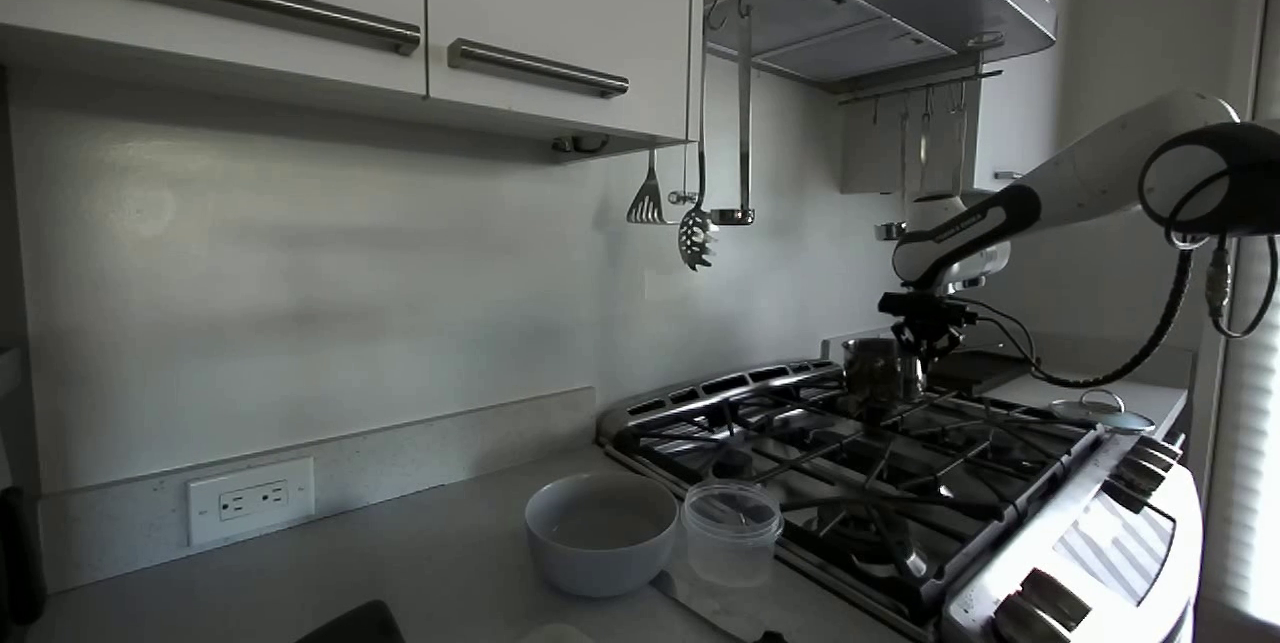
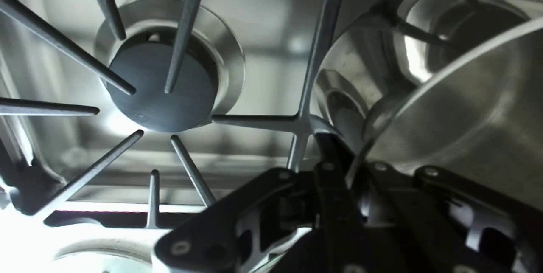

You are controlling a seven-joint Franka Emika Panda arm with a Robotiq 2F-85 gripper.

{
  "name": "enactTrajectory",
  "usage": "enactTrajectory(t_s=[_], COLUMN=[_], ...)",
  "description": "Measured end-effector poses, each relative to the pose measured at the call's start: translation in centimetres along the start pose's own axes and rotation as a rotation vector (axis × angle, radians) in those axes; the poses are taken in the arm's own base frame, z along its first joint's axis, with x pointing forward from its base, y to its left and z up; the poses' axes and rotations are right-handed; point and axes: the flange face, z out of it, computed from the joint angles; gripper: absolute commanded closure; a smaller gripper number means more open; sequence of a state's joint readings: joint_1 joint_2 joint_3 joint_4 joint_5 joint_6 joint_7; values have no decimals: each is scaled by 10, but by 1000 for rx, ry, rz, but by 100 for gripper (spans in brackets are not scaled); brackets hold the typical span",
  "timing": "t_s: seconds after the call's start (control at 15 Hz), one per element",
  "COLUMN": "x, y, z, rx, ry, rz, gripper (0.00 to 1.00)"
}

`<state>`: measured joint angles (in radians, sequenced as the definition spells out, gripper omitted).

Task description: Slide the silver pot to the bottom right cooker on the hob of the stove

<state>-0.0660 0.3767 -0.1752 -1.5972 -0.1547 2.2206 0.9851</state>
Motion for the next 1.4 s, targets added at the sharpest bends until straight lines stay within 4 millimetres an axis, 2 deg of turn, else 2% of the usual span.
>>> enactTrajectory(t_s=[0.4, 0.73, 1.4], x=[-10, -13, -20], y=[29, 61, 107], z=[-3, -5, -7], rx=[29, 10, 27], ry=[24, 6, 34], rz=[-29, 30, 38], gripper=[99, 99, 99])
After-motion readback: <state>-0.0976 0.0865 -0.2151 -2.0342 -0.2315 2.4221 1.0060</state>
